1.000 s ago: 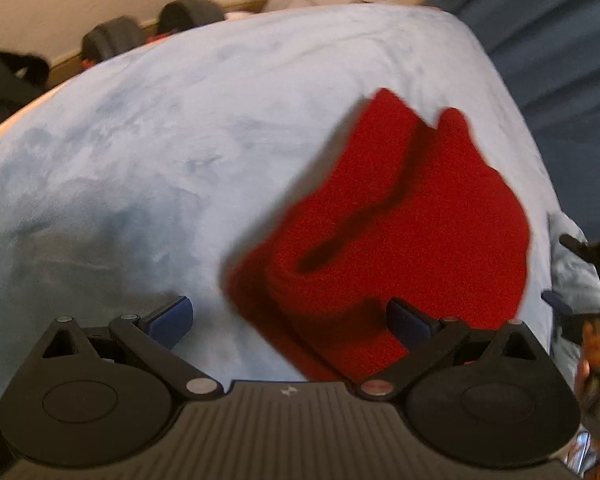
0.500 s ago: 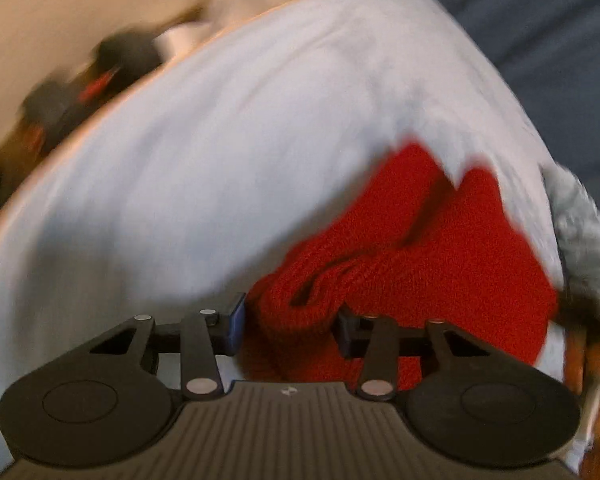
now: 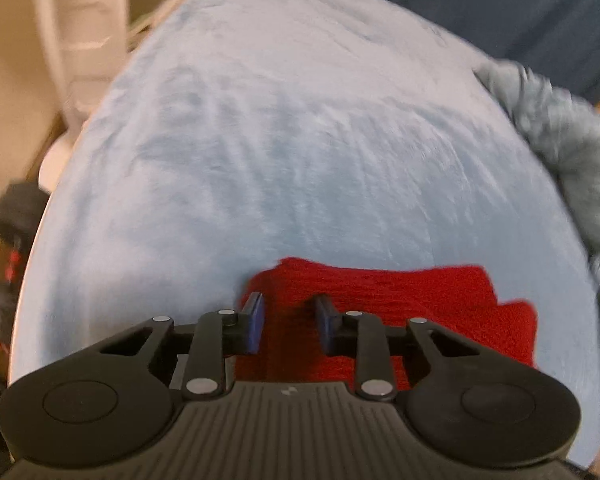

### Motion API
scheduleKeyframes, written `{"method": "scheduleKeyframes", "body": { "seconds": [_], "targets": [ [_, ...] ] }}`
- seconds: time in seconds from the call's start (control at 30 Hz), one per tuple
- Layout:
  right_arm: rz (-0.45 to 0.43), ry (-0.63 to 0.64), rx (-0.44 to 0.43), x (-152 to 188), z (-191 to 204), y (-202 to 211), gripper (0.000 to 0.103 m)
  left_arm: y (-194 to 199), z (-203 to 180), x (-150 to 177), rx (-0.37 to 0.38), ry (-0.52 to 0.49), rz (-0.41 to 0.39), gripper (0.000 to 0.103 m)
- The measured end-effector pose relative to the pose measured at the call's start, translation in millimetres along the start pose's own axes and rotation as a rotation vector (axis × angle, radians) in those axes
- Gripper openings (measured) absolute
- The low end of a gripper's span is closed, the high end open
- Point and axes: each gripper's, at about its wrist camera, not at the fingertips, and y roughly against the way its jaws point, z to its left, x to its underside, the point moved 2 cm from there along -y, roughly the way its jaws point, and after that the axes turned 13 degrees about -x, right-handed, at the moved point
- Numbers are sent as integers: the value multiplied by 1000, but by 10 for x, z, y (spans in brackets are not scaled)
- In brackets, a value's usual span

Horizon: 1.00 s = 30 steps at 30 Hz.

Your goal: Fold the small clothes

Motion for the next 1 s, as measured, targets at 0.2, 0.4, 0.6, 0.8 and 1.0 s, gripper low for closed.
{"method": "scheduleKeyframes", "body": {
  "seconds": [0.2, 0.4, 0.6, 0.8, 1.0],
  "targets": [
    [-28, -5, 24, -66, -48, 71, 43, 116, 141, 143, 115, 88, -20, 86],
    [-59, 47, 38, -142, 4, 183, 43, 21, -109, 223, 102, 38, -31, 20],
    [-103, 135, -12, -259, 201, 269, 43, 291, 201, 345, 104, 140, -107, 16],
    [-60, 171, -36, -201, 368, 177, 43, 6, 123, 304, 24, 114, -62, 40],
    [-33, 308, 7, -103, 537, 438, 48, 413, 225, 566, -126, 97, -116, 103]
  ]
}}
